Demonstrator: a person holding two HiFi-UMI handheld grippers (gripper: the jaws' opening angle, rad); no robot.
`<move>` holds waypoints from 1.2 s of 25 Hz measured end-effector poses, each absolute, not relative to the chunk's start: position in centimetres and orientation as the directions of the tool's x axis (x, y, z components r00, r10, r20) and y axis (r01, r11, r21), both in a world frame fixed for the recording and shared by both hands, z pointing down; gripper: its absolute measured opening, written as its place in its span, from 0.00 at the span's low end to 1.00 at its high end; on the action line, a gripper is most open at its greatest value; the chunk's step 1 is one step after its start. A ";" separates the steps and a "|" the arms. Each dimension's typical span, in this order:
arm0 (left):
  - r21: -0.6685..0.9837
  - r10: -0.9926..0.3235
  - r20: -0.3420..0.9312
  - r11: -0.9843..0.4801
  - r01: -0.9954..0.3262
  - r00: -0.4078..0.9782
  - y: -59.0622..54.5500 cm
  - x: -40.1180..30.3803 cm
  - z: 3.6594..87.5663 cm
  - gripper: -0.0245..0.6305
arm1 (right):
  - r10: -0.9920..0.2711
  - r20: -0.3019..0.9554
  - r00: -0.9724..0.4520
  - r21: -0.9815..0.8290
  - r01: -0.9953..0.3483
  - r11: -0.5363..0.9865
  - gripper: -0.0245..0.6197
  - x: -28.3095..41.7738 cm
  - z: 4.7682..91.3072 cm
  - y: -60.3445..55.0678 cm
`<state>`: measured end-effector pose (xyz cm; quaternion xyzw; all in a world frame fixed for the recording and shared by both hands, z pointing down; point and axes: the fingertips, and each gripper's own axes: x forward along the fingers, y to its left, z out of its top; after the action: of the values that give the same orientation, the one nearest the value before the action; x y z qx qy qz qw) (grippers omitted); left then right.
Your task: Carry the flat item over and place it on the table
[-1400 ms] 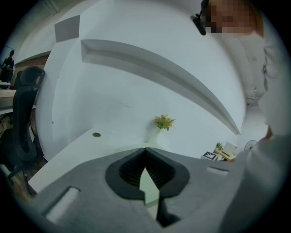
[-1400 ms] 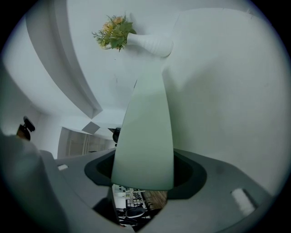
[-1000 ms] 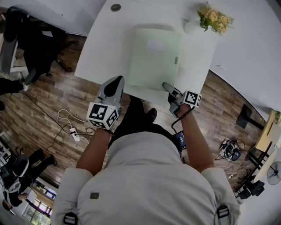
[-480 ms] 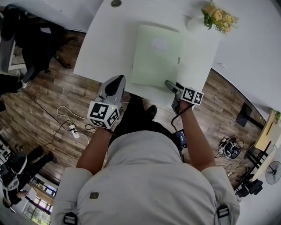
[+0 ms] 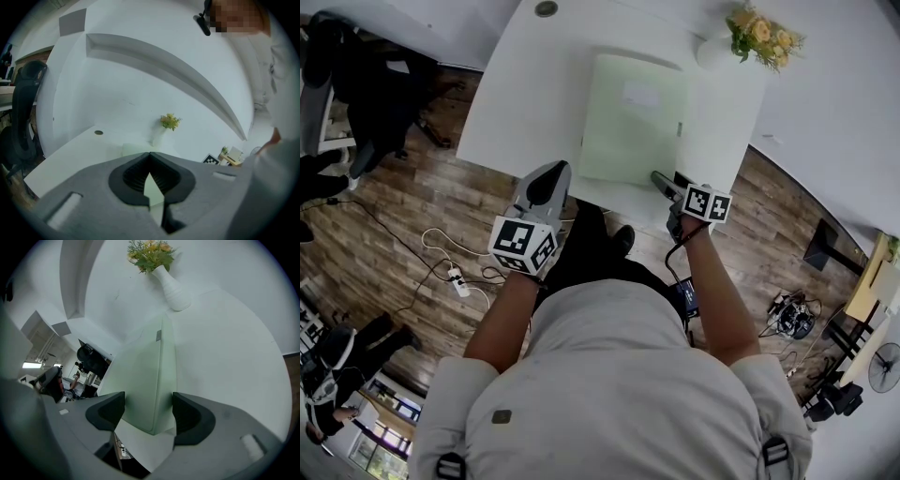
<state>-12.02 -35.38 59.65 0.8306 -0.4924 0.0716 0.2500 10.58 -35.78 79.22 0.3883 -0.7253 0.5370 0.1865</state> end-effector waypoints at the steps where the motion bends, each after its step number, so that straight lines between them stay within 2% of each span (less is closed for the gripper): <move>1: 0.344 -0.782 0.364 -0.391 -0.854 0.505 -35.3 -12.0 59.6 0.04 | -0.364 0.693 -0.622 -0.623 -0.771 0.133 0.54 10.6 79.1 -35.8; 6: 0.335 -0.782 0.356 -0.405 -0.851 0.512 -34.6 -11.0 58.9 0.04 | -0.416 0.706 -0.573 -0.534 -0.817 0.219 0.40 11.7 77.0 -36.2; 14: 0.298 -0.785 0.306 -0.459 -0.837 0.539 -33.0 -7.9 55.8 0.04 | -0.484 0.657 -0.578 -0.455 -0.816 0.357 0.27 12.6 72.0 -35.2; 21: 0.258 -0.797 0.258 -0.488 -0.834 0.546 -30.2 -5.0 52.6 0.04 | -0.568 0.556 -0.606 -0.342 -0.790 0.509 0.17 13.1 64.7 -32.7; 30: 0.173 -0.818 0.178 -0.522 -0.836 0.547 -26.1 -1.2 47.0 0.04 | -0.654 0.407 -0.638 -0.209 -0.762 0.613 0.06 14.7 56.1 -28.5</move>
<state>-1.23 -26.10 47.01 0.8714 -0.4743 0.0371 0.1194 14.73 -28.49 56.08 0.3997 -0.8859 0.1842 0.1464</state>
